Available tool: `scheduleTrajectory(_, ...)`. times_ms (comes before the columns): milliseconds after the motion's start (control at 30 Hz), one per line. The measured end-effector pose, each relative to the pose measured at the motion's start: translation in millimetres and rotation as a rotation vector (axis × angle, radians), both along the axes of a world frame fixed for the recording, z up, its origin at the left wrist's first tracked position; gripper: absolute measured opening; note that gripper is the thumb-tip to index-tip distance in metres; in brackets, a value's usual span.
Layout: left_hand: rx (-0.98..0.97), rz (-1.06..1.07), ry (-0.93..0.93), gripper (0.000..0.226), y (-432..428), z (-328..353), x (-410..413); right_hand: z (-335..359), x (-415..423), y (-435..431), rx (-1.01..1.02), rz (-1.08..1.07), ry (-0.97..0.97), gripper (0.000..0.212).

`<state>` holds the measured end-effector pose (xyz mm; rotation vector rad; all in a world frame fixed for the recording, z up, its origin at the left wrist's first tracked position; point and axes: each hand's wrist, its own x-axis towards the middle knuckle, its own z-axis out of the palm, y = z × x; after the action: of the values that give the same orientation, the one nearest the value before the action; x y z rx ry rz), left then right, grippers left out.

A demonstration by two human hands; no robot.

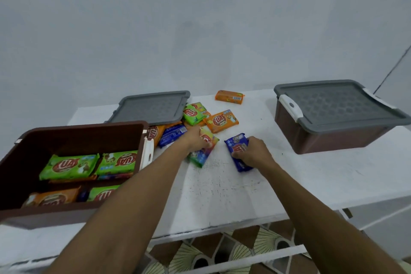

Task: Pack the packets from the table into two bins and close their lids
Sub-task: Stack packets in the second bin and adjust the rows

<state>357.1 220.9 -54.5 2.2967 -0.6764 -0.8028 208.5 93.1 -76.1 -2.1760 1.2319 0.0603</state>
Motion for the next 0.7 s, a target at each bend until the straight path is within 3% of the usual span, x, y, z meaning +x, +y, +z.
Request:
scheduleTrajectory(100,-0.121,0.043,0.18,0.064,4.8,13.7,2.2,11.4,3.0,4.7,0.086,0.038,-0.078,0.063)
scheduleTrajectory(200,-0.123,0.018,0.213,0.063,10.1,37.7,14.0,26.5,6.7,9.3,0.204,0.045,-0.136,0.045)
scheduleTrajectory(300,-0.168,-0.042,0.181,0.037,26.3,71.2,31.6,49.1,15.2,19.1,0.269,0.044,-0.233,0.037)
scheduleTrajectory(400,-0.227,-0.087,0.126,0.021,61.0,107.0,52.8,77.3,31.5,37.2,0.299,0.059,-0.351,0.042)
scheduleTrajectory(533,-0.156,-0.169,-0.01,0.02,134.4,140.1,91.1,114.8,61.4,78.5,0.288,0.182,-0.394,0.033)
scheduleTrajectory(700,-0.029,-0.327,0.005,0.022,233.7,149.6,129.4,141.6,106.0,145.1,0.289,0.425,-0.396,0.029)
